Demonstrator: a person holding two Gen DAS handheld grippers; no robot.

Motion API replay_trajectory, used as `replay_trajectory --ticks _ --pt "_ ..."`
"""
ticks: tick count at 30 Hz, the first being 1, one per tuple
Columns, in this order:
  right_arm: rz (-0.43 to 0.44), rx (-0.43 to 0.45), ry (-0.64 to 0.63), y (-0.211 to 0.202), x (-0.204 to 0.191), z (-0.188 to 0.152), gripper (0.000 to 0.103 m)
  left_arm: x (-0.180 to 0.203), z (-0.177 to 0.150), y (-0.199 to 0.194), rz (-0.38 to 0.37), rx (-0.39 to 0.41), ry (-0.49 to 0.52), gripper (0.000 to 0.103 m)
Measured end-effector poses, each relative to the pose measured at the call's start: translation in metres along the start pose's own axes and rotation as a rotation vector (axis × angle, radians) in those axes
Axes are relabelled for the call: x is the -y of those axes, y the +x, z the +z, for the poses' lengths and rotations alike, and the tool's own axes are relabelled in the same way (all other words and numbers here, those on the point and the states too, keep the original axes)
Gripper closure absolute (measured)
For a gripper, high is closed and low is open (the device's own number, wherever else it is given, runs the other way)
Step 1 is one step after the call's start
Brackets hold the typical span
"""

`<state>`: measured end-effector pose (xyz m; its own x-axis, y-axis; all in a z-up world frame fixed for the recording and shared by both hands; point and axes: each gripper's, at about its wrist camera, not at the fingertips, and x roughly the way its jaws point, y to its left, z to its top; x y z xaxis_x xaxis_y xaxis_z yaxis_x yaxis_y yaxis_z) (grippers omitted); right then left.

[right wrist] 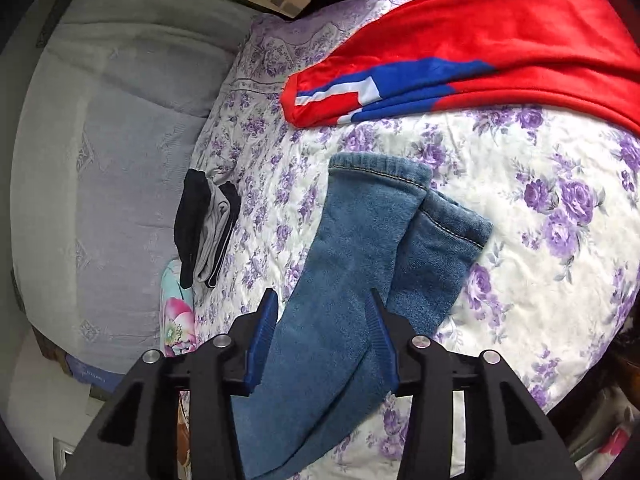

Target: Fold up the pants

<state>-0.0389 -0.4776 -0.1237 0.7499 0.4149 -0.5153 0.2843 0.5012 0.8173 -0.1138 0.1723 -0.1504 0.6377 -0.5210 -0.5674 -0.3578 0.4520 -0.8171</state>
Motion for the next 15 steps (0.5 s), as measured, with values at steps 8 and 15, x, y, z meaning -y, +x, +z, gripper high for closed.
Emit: replay_trajectory --ticks 8,15 --pt "0.030 -0.041 0.057 0.033 0.017 0.013 0.076 -0.003 -0.005 -0.003 -0.013 0.025 -0.009 0.076" --pt "0.092 0.006 -0.095 -0.012 -0.032 0.018 0.100 -0.004 -0.001 -0.004 -0.016 0.009 -0.029 0.076"
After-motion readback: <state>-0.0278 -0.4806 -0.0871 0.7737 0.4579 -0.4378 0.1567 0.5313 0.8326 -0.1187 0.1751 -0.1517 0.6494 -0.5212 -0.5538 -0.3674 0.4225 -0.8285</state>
